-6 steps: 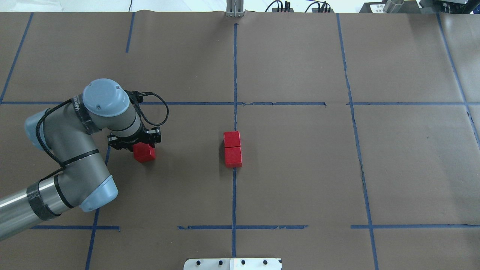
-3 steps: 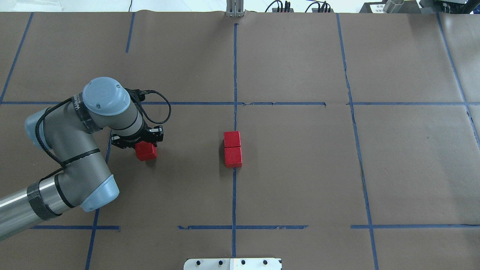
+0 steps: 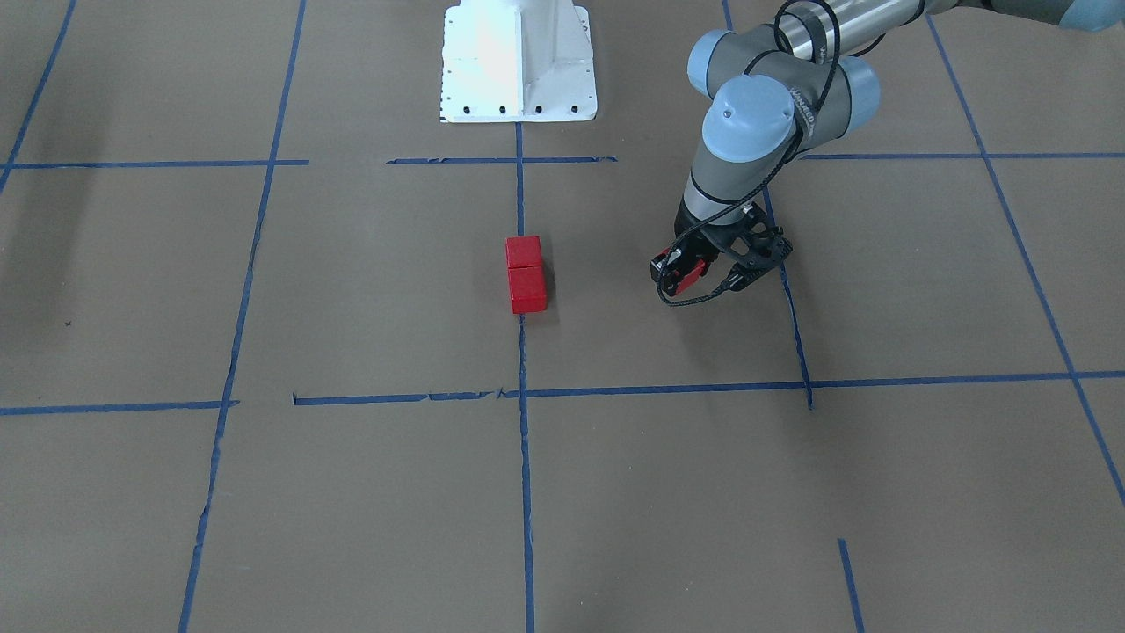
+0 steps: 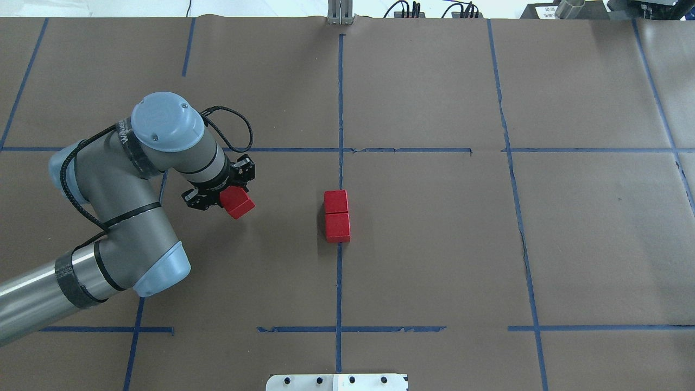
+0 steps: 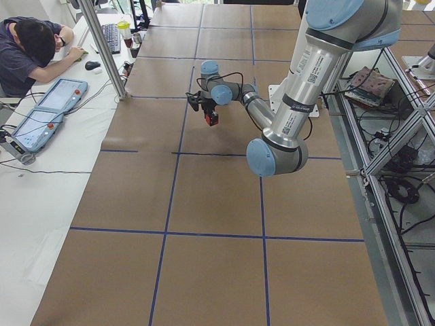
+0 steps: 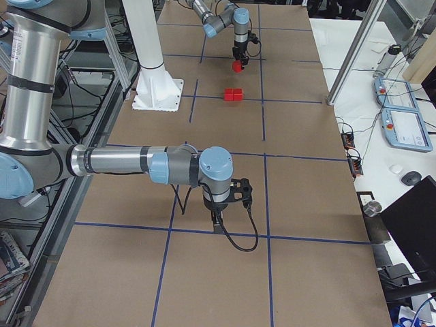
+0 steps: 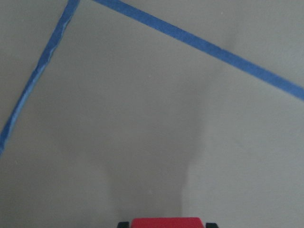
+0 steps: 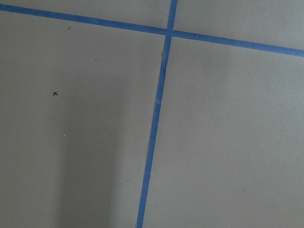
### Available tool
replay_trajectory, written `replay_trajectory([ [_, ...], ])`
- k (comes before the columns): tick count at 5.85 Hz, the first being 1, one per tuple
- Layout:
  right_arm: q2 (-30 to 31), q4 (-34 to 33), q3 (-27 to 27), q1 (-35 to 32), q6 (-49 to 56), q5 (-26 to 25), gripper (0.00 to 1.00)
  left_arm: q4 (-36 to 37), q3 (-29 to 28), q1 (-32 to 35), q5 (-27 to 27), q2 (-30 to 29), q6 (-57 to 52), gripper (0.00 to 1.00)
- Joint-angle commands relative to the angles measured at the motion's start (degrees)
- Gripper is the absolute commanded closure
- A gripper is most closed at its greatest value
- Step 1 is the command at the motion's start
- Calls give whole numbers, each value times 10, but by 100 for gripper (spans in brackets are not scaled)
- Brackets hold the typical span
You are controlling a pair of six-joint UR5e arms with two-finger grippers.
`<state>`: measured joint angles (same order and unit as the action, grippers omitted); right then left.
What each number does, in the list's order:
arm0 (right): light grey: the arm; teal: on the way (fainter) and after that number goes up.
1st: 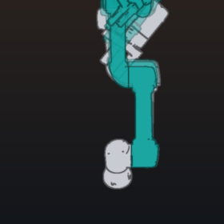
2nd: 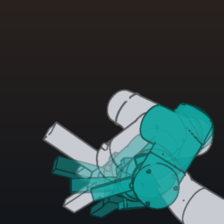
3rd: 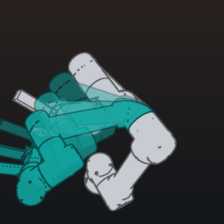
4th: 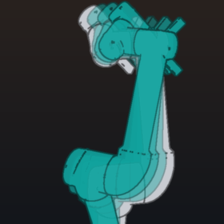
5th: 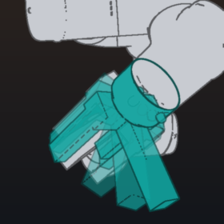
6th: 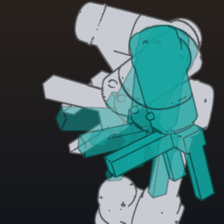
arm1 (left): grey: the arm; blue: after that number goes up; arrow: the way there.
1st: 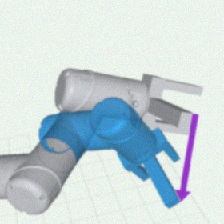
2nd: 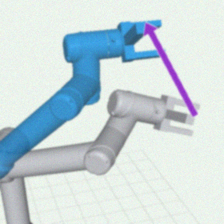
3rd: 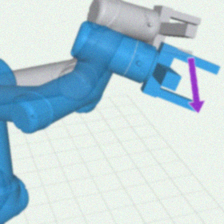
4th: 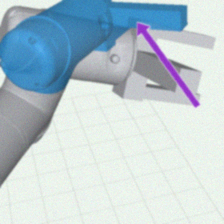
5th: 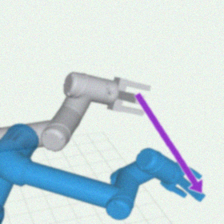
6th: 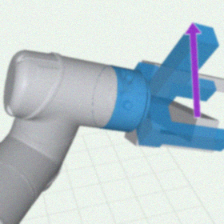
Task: Form red blocks into L shape at center
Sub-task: 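Carry the cube with the left gripper beside the upper center cube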
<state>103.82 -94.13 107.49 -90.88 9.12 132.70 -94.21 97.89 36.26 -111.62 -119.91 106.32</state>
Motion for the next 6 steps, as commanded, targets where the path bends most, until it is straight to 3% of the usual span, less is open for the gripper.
replay_trajectory([
  [1, 1, 0, 1, -1, 0, 0, 0, 2, -11, -5, 17, -35, 249, 73],
  [3, 2, 0, 1, -1, 1, 0, 0, 22, -68, -24, 56, -97, 433, 73],
  [4, 2, 0, 1, -1, 1, 0, 0, 24, -103, -36, 55, -130, 460, 71],
  [6, 2, 0, 1, -1, 1, -2, 0, 22, -114, -64, 56, -139, 475, 71],
])
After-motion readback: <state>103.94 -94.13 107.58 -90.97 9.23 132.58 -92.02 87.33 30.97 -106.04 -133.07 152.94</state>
